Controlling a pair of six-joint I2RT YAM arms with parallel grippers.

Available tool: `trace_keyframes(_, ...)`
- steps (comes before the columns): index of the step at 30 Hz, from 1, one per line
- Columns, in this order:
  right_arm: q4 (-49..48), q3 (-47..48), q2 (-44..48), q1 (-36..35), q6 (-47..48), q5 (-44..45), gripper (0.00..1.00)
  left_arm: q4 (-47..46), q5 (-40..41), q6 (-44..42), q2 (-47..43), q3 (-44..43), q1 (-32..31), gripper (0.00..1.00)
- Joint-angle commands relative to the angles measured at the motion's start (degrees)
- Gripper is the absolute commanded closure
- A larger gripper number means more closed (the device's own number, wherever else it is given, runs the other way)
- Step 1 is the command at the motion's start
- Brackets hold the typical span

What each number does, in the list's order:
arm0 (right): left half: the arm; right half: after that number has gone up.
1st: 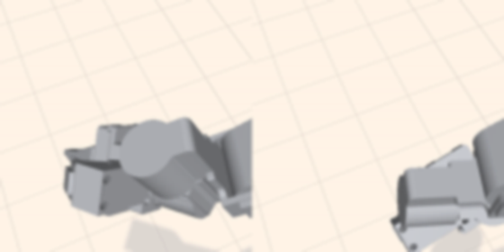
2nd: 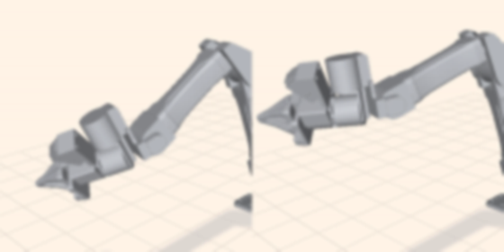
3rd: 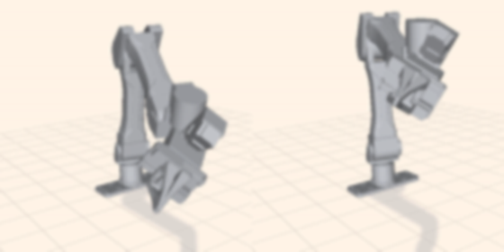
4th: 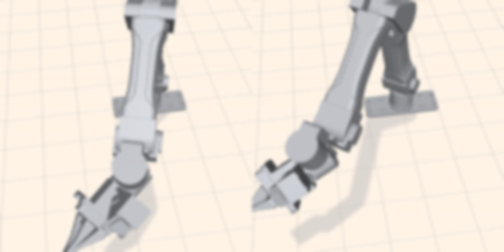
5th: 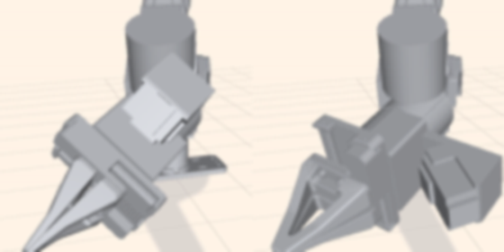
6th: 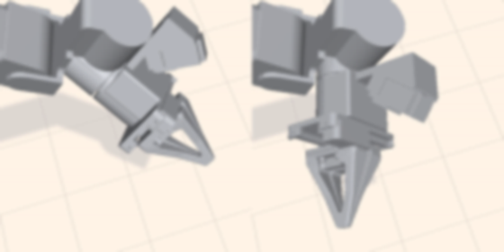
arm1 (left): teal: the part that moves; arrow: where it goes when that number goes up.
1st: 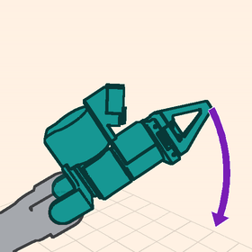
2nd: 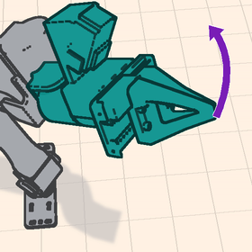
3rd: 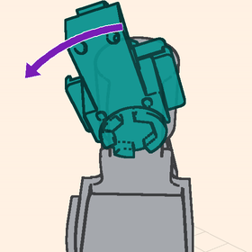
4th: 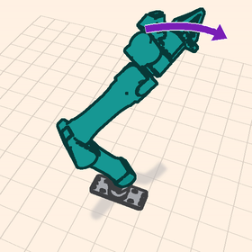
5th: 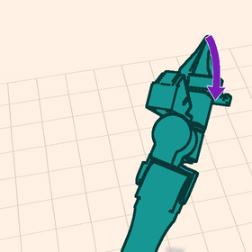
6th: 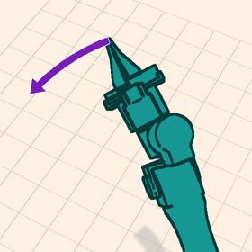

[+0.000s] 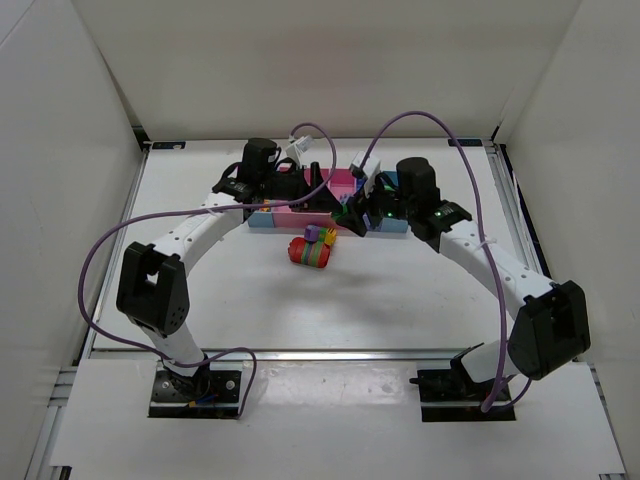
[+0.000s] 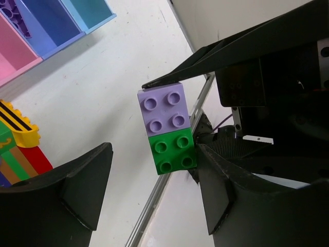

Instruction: Sort the legos into containers by color

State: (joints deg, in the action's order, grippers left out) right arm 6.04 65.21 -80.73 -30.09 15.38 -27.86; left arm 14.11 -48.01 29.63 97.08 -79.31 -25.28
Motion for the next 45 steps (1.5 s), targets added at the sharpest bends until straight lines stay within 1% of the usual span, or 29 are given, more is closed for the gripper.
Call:
trace_keyframes(1,-2.4,2.8,-0.3,-0.6,-0.3,-1.5,1.0,-2.6,-0.6,1.0,-0.9,-0.6,-0.5,0.24)
trace_keyframes(4,-2.4,2.7,-0.5,-0.9,-0.1,-1.4,1.0,-2.8,-1.1,1.5,-0.7,-0.8,-0.6,0.25)
trace_keyframes(8,-2.4,2.6,-0.7,-0.9,0.2,-1.2,1.0,-3.6,-1.7,1.6,-0.4,-0.8,-0.7,0.35)
trace_keyframes(12,-2.6,2.6,-0.9,-0.9,0.4,-0.8,1.0,-3.6,-2.4,1.7,-0.2,-0.9,-1.2,0.47)
trace_keyframes(16,-2.6,2.5,-1.2,-0.9,0.8,-0.2,1.0,-3.1,-2.8,1.6,-0.4,-0.6,-1.4,0.48)
trace_keyframes(19,-3.0,2.5,-1.4,-0.8,0.8,0.1,1.0,-2.8,-3.2,1.3,-0.7,-0.1,-1.5,0.44)
trace_keyframes(21,-3.1,2.5,-1.6,-0.8,0.7,0.1,1.0,-2.6,-3.2,0.9,-0.8,-0.1,-1.6,0.44)
trace_keyframes(24,-3.1,2.8,-1.8,-0.8,0.5,0.1,1.0,-2.2,-3.2,0.1,-0.9,-0.2,-2.1,0.47)
trace_keyframes(25,-3.3,2.9,-1.9,-0.8,0.4,0.2,1.0,-2.2,-3.1,-0.2,-0.8,-0.4,-2.1,0.52)
trace_keyframes(27,-3.2,2.9,-1.9,-0.7,0.4,0.2,1.0,-2.1,-3.1,-0.4,-0.8,-0.4,-2.2,0.58)
trace_keyframes(28,-3.2,2.9,-1.8,-0.7,0.4,0.2,1.0,-2.2,-3.1,-0.4,-0.8,-0.3,-2.3,0.65)
trace_keyframes(30,-3.1,2.9,-1.6,-0.7,0.4,0.3,1.0,-2.1,-2.9,-0.6,-0.7,-0.2,-2.3,0.74)
trace_keyframes(32,-3.2,2.7,-1.6,-0.6,0.4,0.3,1.0,-2.1,-2.7,-0.7,-0.7,-0.2,-2.3,0.86)
trace_keyframes(34,-3.4,2.5,-1.4,-0.7,0.5,0.3,1.0,-2.0,-2.8,-0.7,-0.8,-0.3,-2.2,0.9)
trace_keyframes(40,-2.4,1.1,-0.6,-0.4,1.7,0.3,1.0,-2.1,-2.4,-1.4,-1.3,-2.2,-2.0,0.9)
trace_keyframes(45,-0.9,-2.4,1.2,-0.2,2.8,0.2,1.0,-2.3,-2.7,-1.2,-1.1,-4.9,-0.1,0.9)
